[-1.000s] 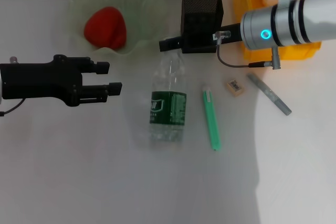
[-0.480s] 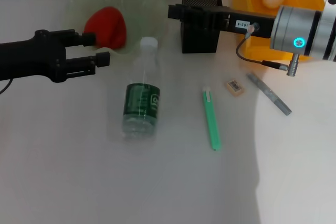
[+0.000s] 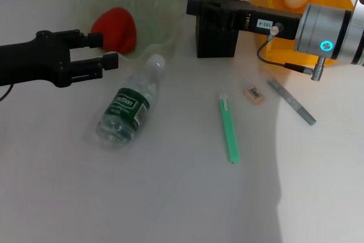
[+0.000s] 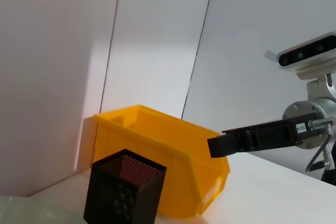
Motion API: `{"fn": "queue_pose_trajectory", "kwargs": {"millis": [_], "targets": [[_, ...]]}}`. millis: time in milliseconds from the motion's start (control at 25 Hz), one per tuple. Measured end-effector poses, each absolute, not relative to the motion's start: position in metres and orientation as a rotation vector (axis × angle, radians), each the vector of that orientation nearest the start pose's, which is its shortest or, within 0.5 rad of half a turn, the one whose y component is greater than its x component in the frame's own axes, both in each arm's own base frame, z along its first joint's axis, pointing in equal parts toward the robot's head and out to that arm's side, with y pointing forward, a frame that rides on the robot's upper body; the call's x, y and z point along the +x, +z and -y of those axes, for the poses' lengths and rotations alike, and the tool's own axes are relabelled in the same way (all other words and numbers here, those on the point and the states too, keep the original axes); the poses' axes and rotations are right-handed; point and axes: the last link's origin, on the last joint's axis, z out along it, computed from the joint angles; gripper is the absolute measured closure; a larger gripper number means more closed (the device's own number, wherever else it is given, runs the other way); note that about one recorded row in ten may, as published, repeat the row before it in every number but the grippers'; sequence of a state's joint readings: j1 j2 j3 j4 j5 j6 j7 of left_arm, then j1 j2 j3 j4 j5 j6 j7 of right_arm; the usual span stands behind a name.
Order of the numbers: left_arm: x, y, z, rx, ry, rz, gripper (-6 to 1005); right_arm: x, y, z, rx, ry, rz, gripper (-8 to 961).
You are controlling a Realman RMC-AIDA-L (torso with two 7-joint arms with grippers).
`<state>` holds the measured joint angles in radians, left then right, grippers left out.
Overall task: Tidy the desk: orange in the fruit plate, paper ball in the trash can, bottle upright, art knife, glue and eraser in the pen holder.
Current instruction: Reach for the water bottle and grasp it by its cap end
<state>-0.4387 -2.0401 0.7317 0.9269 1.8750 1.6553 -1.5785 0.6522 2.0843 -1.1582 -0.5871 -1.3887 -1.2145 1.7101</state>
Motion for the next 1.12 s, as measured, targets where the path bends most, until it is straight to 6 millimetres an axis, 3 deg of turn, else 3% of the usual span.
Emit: {"fn": "queue_pose_trajectory", "kwargs": {"millis": [120,280,440,520,600,720,800,920,1040,1120], "targets": [[-0.250,0.064,-0.331,-2.652,-0.743,0.700,284,0.176,-0.033,-0.387,-2.531,1.059,-0.997,956],[-0.238,0.068,-0.336,-2.671,-0.691,0.802,282,0.184,-0.033,-0.381,-2.538,1.040,-0.966,869],[-0.213,0.073,-0.345,-2.679,-0.481,0.930,280,0.203,-0.034,-0.368,-2.541,1.004,-0.919,759],[-0.180,0.072,-0.357,-2.613,-0.269,1.022,278,0.215,-0.033,-0.360,-2.532,0.990,-0.901,701],[-0.173,0.070,-0.361,-2.589,-0.216,1.058,277,0.227,-0.033,-0.353,-2.513,0.977,-0.910,642],[-0.136,0.052,-0.378,-2.535,0.034,1.102,276,0.248,-0.035,-0.338,-2.478,0.949,-0.950,500],[-0.131,0.046,-0.381,-2.532,0.095,1.090,274,0.252,-0.036,-0.335,-2.475,0.944,-0.949,405],[-0.120,0.013,-0.393,-2.479,0.373,1.030,273,0.266,-0.036,-0.320,-2.464,0.933,-0.925,314],[-0.121,0.001,-0.396,-2.463,0.436,1.011,271,0.272,-0.037,-0.314,-2.454,0.931,-0.936,223],[-0.122,-0.008,-0.399,-2.453,0.454,0.998,270,0.276,-0.038,-0.310,-2.448,0.927,-0.961,223]]}}
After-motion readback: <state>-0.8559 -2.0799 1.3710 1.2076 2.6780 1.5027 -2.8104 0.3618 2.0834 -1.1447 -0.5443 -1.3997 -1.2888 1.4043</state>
